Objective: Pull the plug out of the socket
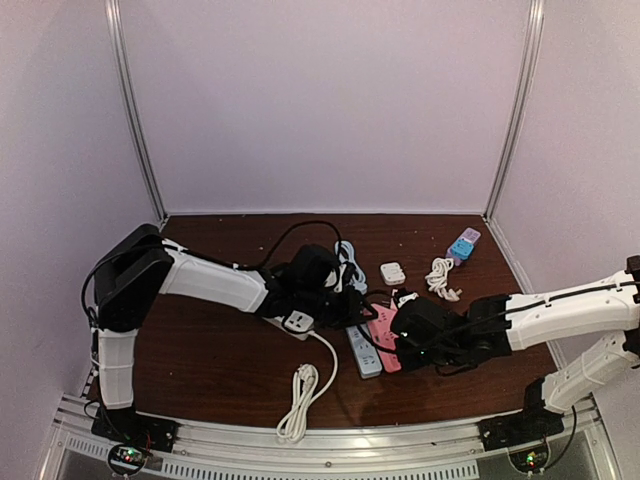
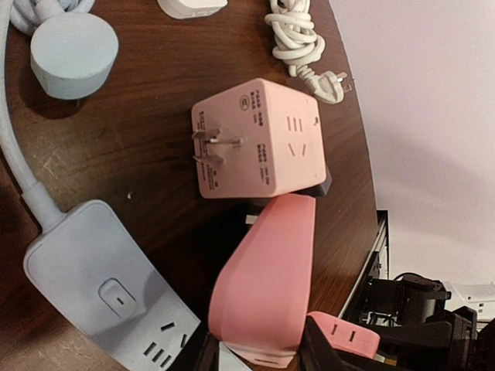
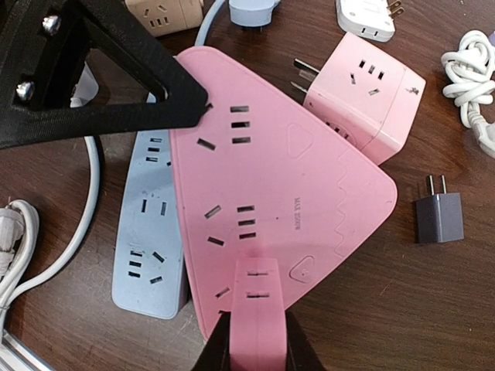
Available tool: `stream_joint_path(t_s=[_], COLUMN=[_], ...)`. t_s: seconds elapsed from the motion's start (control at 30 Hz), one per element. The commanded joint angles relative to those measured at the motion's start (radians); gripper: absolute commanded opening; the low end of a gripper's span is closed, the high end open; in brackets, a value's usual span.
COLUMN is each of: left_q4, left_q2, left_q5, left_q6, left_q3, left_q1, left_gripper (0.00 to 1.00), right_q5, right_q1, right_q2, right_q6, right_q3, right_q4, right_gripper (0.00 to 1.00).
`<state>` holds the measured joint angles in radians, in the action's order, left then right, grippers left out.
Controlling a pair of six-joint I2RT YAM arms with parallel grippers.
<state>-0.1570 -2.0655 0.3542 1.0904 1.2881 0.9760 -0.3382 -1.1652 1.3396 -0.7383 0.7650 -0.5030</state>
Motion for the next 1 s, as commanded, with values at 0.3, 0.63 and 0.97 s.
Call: stream_joint_path(t_s=[0.3, 0.63, 0.97], left_q4=[0.190, 0.255, 0.264], left_q2=[-0.084, -0.115, -0.129], left_q5=[-0.122, -0.160, -0.157], left_q6=[-0.078, -0.127, -0.144], left_q3=[0.010, 0.035, 0.046], left_q1=[-0.015, -0.011, -0.009], left_gripper=[0.00, 0.00, 0.00], right_q5=[-0.032, 0.003, 0.002], right_q1=[0.004, 0.004, 0.004], right_q2=[-0.065, -0.070, -0.115], right_q6=[0.048, 0.071, 0.073], right_q3=[0.031, 0.054, 0.077], right_q4=[-0.038, -0.055, -0.110], right_gripper=[0.05, 0.02, 0.02])
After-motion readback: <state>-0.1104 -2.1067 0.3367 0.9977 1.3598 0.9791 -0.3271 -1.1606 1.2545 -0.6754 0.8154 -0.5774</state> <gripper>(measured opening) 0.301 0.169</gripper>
